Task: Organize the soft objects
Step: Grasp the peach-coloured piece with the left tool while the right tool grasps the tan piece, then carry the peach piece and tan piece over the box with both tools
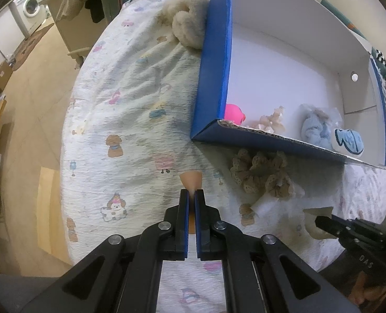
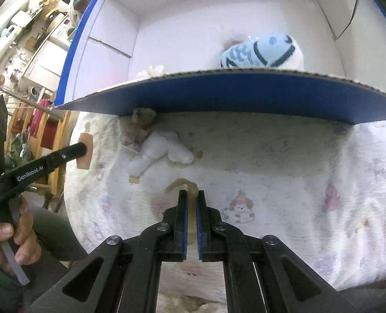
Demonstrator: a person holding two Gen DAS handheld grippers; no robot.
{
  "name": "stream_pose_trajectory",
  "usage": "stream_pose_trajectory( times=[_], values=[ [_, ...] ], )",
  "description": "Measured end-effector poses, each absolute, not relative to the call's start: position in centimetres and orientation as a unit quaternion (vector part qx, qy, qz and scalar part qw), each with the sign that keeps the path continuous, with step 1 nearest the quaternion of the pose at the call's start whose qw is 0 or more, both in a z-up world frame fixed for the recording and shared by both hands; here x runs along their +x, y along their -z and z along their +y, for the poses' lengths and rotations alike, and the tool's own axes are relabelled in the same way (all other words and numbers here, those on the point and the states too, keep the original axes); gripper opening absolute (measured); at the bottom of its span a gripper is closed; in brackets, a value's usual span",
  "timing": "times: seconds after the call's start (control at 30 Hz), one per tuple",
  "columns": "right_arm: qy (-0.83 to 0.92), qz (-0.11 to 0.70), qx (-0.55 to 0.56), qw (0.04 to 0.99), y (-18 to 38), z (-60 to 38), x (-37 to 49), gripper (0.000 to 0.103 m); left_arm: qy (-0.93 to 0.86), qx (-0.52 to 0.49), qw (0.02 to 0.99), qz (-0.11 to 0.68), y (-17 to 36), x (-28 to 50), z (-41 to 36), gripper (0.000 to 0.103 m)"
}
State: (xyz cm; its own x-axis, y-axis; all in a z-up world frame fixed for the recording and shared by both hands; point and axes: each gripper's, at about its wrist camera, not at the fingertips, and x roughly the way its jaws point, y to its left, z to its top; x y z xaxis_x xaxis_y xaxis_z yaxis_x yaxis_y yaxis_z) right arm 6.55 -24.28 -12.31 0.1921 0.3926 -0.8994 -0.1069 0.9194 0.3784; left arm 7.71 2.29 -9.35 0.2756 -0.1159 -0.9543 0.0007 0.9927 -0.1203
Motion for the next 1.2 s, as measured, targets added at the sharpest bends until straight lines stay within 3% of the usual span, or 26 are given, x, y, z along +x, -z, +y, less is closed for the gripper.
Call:
stream_pose_trajectory(
  times=[0.43, 0.7, 0.9, 1.2],
  values=[
    [-0.179, 0.580, 0.141, 0.782, 9.5, -24.6, 7.2, 0.007, 0.014, -0.041, 0.816, 0.576, 8.0, 6.9, 2.3, 0.004],
    [-0.209, 0.503, 0.199, 0.815, 3.0, -28.2, 6.7, 0.007, 0.031, -0.034, 0.868, 0.494, 1.5, 4.1, 1.1, 0.004],
    [-0.198, 0.451, 0.199, 0.847, -1.2, -30.6, 8.0, 0.007, 0.045, -0.031, 0.894, 0.444, -3.5, 6.2, -0.2, 0.004],
    [-0.175, 0.417, 0.218, 0.865, -2.5, -32.6, 12.2, 0.007, 0.058, -0.006, 0.900, 0.431, -4.9, 12.0, -3.3, 0.004]
  ],
)
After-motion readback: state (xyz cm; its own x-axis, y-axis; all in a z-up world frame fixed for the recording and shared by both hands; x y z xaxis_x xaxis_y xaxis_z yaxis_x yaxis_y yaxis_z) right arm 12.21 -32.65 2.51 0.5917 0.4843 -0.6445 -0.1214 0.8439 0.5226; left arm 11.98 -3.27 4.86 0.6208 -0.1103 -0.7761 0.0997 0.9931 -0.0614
